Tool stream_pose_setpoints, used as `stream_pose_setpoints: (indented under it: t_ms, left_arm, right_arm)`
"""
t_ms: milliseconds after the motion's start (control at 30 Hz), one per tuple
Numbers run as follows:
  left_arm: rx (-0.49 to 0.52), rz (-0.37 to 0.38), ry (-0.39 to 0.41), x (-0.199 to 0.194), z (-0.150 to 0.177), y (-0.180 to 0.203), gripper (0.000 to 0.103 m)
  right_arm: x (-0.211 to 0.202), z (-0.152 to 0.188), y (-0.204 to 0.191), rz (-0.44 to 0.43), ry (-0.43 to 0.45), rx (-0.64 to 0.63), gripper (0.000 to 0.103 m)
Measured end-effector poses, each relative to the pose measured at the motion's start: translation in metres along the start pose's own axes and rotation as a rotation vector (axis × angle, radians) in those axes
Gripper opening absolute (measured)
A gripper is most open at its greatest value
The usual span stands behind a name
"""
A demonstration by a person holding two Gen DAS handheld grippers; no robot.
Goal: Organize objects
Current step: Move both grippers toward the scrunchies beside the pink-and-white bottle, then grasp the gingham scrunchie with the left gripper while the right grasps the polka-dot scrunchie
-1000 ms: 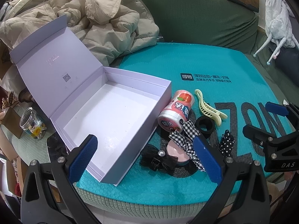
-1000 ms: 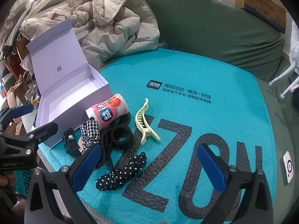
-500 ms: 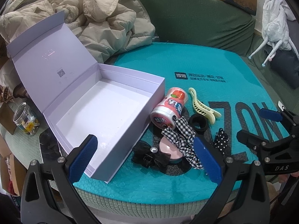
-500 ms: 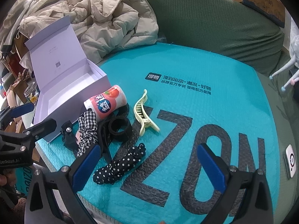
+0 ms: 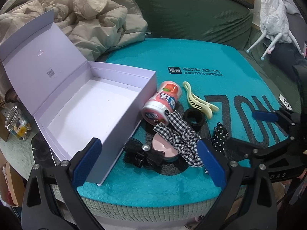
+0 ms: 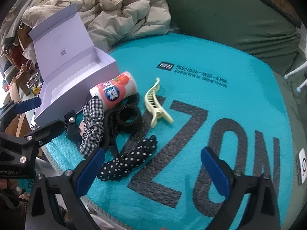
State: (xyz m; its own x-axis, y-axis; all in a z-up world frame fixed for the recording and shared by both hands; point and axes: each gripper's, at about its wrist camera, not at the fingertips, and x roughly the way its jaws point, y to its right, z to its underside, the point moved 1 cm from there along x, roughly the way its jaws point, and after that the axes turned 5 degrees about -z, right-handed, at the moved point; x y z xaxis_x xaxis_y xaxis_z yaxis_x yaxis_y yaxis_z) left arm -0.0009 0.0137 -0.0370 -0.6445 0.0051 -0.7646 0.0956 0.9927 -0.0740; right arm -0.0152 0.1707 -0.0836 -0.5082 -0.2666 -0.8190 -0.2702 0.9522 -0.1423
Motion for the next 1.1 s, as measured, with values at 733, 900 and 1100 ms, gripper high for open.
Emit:
stream_pose_setpoints:
  t_ms: [733,900,1100]
  left_arm:
    - [0.069,0.121,-0.031,0.017,0.0,0.035,0.08]
    - [0.062,0.123,-0.064,0.029,0.0,0.035,0.074]
    - [0.022,0.152,-0.107,0.044,0.001,0.029,0.066]
  right_arm:
    - [0.04,0.007,0.002,-0.072,-0.121,0.022,0.057]
    - [0.041,0.008,0.003,-0.067,-0.134,0.019,0.053]
    - [0.037,0.01,0.012,-0.034,-0.138,0.019,0.053]
